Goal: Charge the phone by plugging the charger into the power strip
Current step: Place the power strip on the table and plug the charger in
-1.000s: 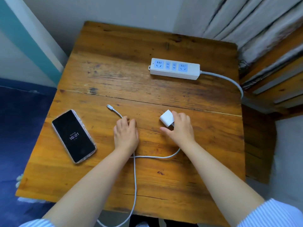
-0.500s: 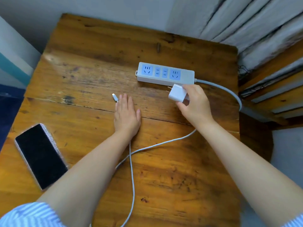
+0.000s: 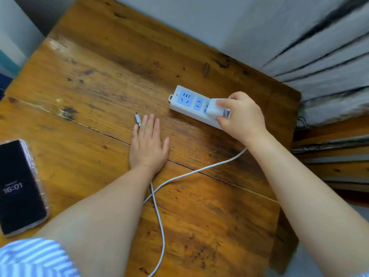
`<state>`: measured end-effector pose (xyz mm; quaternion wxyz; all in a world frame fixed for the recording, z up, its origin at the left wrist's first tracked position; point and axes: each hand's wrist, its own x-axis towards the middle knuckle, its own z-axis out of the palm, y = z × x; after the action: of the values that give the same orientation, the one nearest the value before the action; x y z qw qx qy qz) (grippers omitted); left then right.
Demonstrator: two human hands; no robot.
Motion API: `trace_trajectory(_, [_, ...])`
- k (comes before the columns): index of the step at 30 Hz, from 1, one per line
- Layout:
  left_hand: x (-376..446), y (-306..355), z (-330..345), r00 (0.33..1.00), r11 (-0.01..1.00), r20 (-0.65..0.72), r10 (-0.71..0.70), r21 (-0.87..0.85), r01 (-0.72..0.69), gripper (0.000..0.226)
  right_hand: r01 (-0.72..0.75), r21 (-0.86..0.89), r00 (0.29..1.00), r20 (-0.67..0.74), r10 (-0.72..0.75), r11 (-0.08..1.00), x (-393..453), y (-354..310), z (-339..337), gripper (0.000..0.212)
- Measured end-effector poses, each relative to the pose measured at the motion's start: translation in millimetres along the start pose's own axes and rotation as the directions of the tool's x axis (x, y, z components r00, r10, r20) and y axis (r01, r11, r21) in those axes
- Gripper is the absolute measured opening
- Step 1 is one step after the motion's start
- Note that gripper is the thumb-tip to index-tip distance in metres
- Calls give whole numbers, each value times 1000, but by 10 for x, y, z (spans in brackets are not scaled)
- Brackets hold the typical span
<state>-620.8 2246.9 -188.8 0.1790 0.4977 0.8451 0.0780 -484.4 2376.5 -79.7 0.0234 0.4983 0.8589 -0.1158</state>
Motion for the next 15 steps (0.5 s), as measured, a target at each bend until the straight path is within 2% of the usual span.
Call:
trace_trajectory(6, [23,14,-2,1000,1000,9,-10,10,10,61,-2,-136,984,175,26,991,206,-87,-154,41])
trace_trajectory(10, [2,13,-15,999,1000,27,-19,-6,19,60,36,-243,965,260,30,969,298,-227,-215,34])
trace_trajectory(15, [-5,20,-34,999,1000,30,-18,-10,19,59,65,-281,955,295,22,958,356,-326,-253,37])
